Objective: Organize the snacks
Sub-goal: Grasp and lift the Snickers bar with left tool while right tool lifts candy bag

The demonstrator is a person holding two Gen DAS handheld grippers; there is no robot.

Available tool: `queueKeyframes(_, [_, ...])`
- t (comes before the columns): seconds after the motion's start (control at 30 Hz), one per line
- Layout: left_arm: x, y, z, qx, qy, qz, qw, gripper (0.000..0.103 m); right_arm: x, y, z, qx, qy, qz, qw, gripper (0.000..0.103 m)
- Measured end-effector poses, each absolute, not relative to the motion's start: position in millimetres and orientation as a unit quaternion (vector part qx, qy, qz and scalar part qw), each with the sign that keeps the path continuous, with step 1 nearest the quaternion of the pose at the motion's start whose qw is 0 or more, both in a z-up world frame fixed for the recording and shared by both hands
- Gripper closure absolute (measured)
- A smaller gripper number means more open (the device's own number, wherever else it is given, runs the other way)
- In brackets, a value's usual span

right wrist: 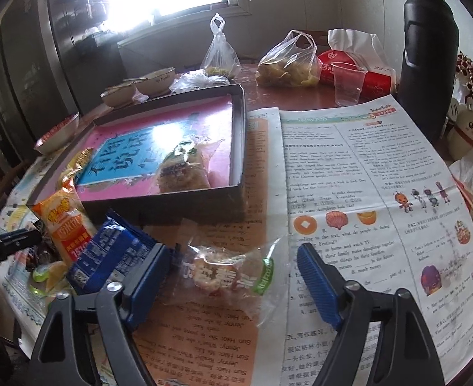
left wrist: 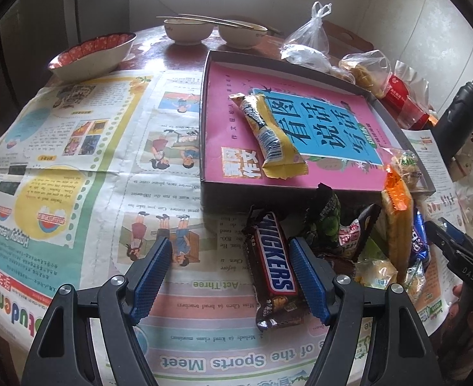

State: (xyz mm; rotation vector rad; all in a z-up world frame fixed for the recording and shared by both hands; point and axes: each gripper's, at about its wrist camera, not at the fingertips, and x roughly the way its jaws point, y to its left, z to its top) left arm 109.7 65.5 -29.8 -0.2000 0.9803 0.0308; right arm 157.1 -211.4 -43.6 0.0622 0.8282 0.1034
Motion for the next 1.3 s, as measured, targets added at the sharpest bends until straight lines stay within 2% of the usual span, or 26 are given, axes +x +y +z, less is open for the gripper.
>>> queueKeyframes(0.2, [114,58,-30,-0.082,0.478,0.016,0.874,0.026,156,-202,-49,-0.002,0.406,0.044,0.913,0.032])
queueKeyframes(0.27, [119,50,-34,-0.065,0.486,0.021,0.871,0.029,155,-200,-50,-0.014,0.403,0.038,0.914,0.037])
queueKeyframes(0.3, [119,48,-34,-0.056,0.485,0.023,0.872,0.030,155,-201,-49,-0.016,0.402,0.036,0.915,0.045])
queueKeyframes(0.4, [118,42,-34,-0.038,0.484,0.025,0.874,0.033,156,-205,-49,-0.012,0.401,0.039,0.915,0.046])
queueKeyframes(0.47, [116,44,-33,-0.034,0.479,0.028,0.877,0.043,156,-206,-48,-0.010,0.398,0.039,0.917,0.048])
queueKeyframes(0.53, [116,48,-33,-0.028,0.474,0.036,0.879,0.066,154,-207,-45,-0.007,0.392,0.039,0.919,0.053])
queueKeyframes(0.6, [116,54,-32,-0.037,0.471,0.035,0.881,0.073,153,-210,-42,-0.003,0.388,0.039,0.921,0.054])
queueKeyframes(0.87, [112,67,-32,-0.085,0.465,0.006,0.881,0.075,152,-213,-38,0.008,0.381,0.047,0.924,0.056])
queueKeyframes(1.3, [96,68,-6,-0.101,0.430,-0.008,0.897,0.074,141,-208,-17,0.021,0.345,0.062,0.936,0.056])
